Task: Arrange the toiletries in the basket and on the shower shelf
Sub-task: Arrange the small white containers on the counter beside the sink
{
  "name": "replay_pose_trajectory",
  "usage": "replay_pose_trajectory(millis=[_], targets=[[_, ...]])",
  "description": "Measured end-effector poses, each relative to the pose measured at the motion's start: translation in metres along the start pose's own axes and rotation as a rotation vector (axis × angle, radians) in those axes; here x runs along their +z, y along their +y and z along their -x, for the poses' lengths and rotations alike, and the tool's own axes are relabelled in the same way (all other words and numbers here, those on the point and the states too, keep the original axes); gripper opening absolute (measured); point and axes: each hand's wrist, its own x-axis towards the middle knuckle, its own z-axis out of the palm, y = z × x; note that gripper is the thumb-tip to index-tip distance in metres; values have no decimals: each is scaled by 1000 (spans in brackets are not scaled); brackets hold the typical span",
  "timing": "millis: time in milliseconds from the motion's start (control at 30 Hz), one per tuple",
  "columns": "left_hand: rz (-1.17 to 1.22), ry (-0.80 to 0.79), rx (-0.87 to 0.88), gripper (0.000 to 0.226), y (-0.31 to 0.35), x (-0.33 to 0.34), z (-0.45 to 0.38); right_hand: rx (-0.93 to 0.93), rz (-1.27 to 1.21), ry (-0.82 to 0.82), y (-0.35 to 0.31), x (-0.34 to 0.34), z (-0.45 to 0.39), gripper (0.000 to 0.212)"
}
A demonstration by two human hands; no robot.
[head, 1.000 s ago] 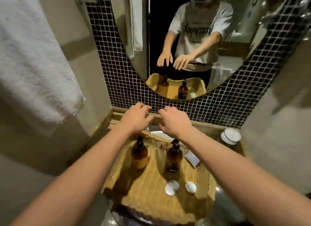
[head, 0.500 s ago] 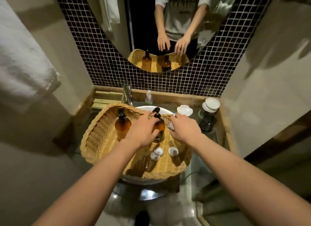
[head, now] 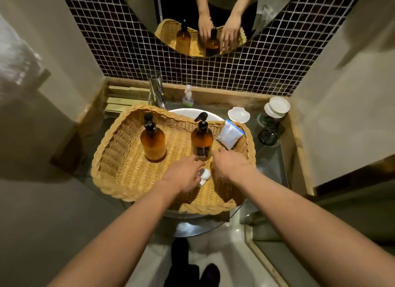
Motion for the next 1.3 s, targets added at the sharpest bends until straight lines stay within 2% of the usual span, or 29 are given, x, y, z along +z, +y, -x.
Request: replay_pose_trajectory(millis=[100, 300, 433, 733, 1067, 1300], targets=[[-19, -73, 51, 45, 3, 7, -4, -2, 33, -103, -1, 6, -6, 54], [-108, -155, 110, 53, 4, 16, -8, -8, 77, -197, 0, 18, -21, 47], [-103, -103, 116, 49, 5, 20, -11, -18, 124, -199, -1, 27, -25, 43], [-33, 6, 92, 27, 2, 24, -8, -27, 112, -216, -3, 33, -27, 52], [34, -13, 22, 44, 3, 33, -10, -59, 46, -120, -4, 27, -25, 49], [-18, -39, 18, 37, 3, 35, -13, -58, 36, -115, 1, 24, -21, 49]])
